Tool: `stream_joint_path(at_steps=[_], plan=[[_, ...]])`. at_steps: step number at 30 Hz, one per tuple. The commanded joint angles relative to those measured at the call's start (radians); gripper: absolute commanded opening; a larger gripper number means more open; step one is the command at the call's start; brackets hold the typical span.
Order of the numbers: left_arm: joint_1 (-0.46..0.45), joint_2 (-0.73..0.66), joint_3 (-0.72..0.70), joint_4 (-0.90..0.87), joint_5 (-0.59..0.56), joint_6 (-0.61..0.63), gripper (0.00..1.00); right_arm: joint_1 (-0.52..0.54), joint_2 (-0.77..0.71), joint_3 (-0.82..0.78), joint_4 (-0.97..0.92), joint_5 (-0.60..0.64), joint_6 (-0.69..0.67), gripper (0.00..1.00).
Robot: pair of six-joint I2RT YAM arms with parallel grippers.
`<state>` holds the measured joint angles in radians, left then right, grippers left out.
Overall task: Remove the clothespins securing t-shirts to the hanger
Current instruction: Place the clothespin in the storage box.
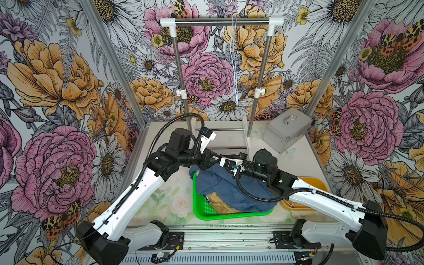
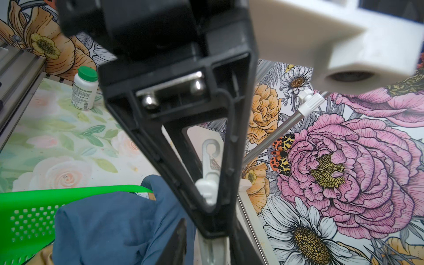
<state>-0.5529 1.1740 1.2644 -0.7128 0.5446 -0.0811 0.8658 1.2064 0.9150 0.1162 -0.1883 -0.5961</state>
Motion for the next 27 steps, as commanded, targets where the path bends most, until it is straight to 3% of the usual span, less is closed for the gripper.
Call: stream_joint_path(at_steps=[1, 5, 9, 15, 23, 27], plan=[[0.005, -0.014, 0.014, 0.015, 0.024, -0.017, 0.32, 0.007, 0.016, 0.042, 0.039, 0.004, 0.008, 0.28], [0.003, -0.014, 0.010, 0.014, 0.026, -0.019, 0.33, 0.006, 0.024, 0.053, 0.034, 0.010, -0.002, 0.17], [0.004, -0.018, 0.010, 0.018, 0.030, -0.011, 0.50, 0.005, 0.029, 0.067, -0.003, 0.016, -0.024, 0.09], [0.004, -0.038, 0.005, 0.062, 0.016, 0.006, 0.67, -0.027, 0.007, 0.069, -0.097, 0.012, -0.038, 0.06], [0.000, -0.106, -0.108, 0.247, -0.005, 0.023, 0.70, -0.123, -0.106, 0.013, -0.204, 0.029, -0.019, 0.05], [-0.044, -0.121, -0.184, 0.389, -0.056, 0.039, 0.71, -0.166, -0.160, 0.009, -0.302, 0.038, 0.000, 0.05]])
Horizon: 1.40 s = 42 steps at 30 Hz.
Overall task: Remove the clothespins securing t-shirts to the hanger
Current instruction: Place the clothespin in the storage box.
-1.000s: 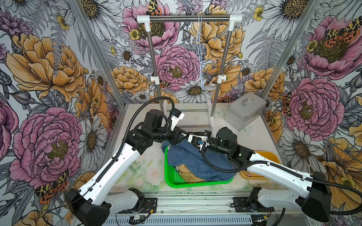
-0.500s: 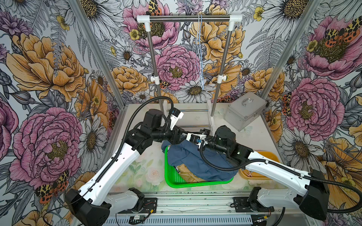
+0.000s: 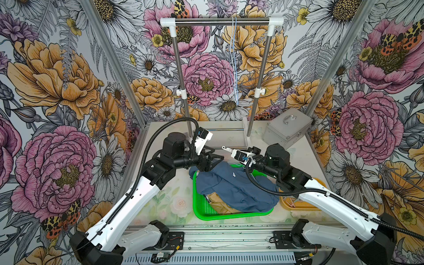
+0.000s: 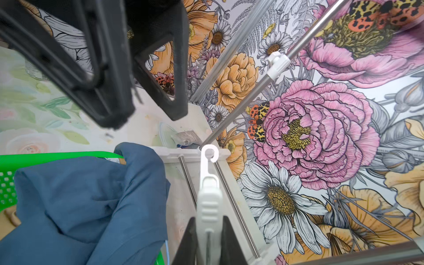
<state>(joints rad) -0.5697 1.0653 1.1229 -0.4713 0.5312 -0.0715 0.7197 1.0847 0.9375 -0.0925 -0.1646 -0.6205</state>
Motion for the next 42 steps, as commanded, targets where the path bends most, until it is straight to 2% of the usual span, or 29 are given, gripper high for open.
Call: stream_joint_path(at_steps=[1, 3, 7, 13, 22, 32, 42], plan=[[-0.045, -0.010, -0.058, 0.182, -0.064, 0.035, 0.71, -0.030, -0.050, -0.011, -0.119, 0.015, 0.030, 0.05], [-0.086, 0.005, -0.092, 0.267, -0.106, 0.044, 0.71, -0.049, -0.075, -0.009, -0.181, 0.025, 0.042, 0.05], [-0.139, 0.058, -0.142, 0.441, -0.119, 0.034, 0.71, -0.084, -0.129, -0.022, -0.292, 0.061, 0.050, 0.04], [-0.206, 0.164, -0.151, 0.564, -0.169, 0.083, 0.71, -0.178, -0.221, -0.039, -0.441, 0.124, 0.072, 0.04], [-0.312, 0.361, -0.135, 0.761, -0.155, 0.119, 0.71, -0.352, -0.350, -0.038, -0.647, 0.208, 0.105, 0.05], [-0.408, 0.601, -0.005, 0.815, -0.049, 0.139, 0.71, -0.536, -0.401, -0.139, -0.803, 0.221, 0.055, 0.05], [-0.429, 0.737, 0.064, 0.874, 0.003, 0.089, 0.71, -0.726, -0.321, -0.191, -0.844, 0.174, 0.064, 0.05]])
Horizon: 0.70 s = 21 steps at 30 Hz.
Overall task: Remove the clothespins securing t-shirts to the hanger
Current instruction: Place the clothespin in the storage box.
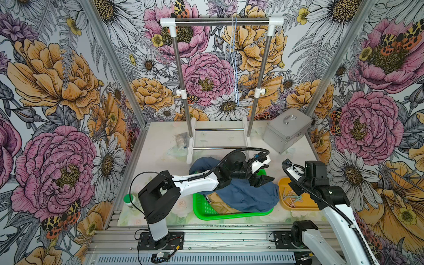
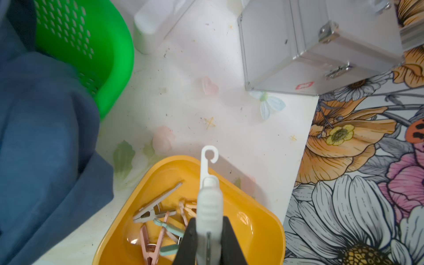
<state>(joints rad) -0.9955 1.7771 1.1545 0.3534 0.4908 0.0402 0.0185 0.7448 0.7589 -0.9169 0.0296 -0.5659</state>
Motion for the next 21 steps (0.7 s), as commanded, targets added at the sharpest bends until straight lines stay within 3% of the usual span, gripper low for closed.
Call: stream_joint_path(at_steps=[1, 14, 21], plan=[[-0.005, 0.033, 0.038, 0.048, 0.047, -0.025, 0.71, -0.042, 0.031, -0.019, -0.027, -0.026, 0.008, 0.05], [-0.005, 0.194, 0.124, 0.047, 0.094, -0.079, 0.71, -0.179, 0.154, -0.098, -0.033, -0.129, 0.002, 0.05], [-0.010, 0.239, 0.196, -0.077, 0.086, -0.048, 0.71, -0.202, 0.262, -0.077, -0.030, -0.146, -0.030, 0.05]])
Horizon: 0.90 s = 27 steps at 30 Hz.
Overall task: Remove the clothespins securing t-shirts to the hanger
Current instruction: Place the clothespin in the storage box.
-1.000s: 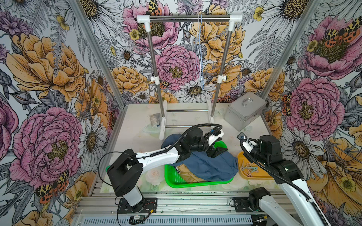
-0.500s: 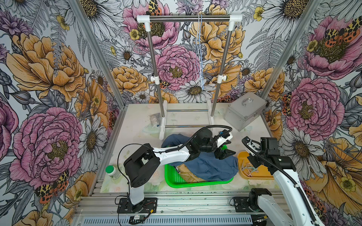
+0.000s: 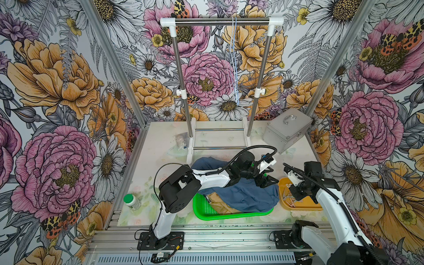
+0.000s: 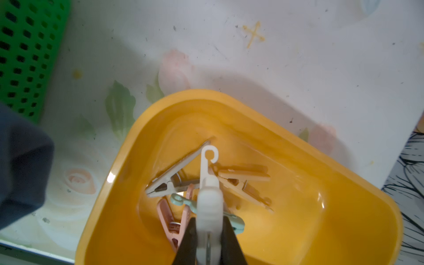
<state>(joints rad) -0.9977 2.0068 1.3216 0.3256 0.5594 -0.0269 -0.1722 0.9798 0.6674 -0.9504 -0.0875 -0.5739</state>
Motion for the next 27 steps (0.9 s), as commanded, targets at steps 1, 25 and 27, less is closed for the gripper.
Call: stream_joint_path(at_steps=[1, 25, 27], plan=[[-0.008, 0.012, 0.030, -0.053, 0.016, 0.024, 0.71, -0.014, 0.036, 0.017, 0.004, -0.029, -0.028, 0.06], [-0.002, -0.016, 0.074, -0.193, 0.009, 0.093, 0.71, -0.020, 0.037, -0.008, 0.016, -0.028, -0.033, 0.52], [0.006, -0.049, 0.067, -0.202, 0.017, 0.090, 0.71, -0.020, 0.024, 0.015, 0.011, -0.027, -0.028, 0.53]])
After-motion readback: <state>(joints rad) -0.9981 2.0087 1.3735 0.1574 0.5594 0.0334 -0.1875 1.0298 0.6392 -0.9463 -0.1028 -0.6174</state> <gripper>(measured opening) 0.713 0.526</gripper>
